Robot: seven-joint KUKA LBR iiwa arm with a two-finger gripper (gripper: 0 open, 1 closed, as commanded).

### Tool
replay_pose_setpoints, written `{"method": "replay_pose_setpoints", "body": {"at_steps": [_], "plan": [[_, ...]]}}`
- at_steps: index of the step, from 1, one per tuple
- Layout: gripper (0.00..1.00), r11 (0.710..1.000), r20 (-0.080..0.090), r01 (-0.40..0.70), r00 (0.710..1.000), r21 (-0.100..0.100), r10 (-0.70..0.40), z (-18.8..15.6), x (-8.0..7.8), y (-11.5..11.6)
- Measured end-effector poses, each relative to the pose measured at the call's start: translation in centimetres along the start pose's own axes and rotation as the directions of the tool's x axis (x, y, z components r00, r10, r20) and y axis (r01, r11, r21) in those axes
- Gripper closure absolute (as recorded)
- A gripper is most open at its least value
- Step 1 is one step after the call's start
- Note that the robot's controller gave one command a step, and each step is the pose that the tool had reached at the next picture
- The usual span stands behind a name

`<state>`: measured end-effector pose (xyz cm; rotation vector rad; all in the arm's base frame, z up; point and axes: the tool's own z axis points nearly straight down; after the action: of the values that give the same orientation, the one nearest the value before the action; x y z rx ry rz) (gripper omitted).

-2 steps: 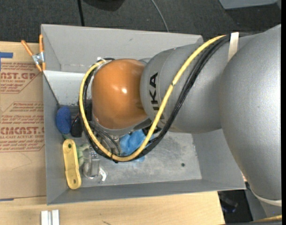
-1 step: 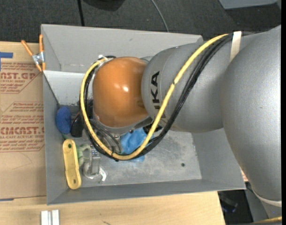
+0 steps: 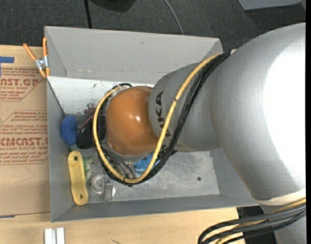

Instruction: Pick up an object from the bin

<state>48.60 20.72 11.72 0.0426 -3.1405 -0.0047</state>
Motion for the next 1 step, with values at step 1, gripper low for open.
{"method": "replay_pose_setpoints", "body": {"at_steps": [1], "plan": [[0.0, 1.0, -0.006, 0.009, 1.0, 0.003, -0.009, 2.08, 0.38, -1.16]]}}
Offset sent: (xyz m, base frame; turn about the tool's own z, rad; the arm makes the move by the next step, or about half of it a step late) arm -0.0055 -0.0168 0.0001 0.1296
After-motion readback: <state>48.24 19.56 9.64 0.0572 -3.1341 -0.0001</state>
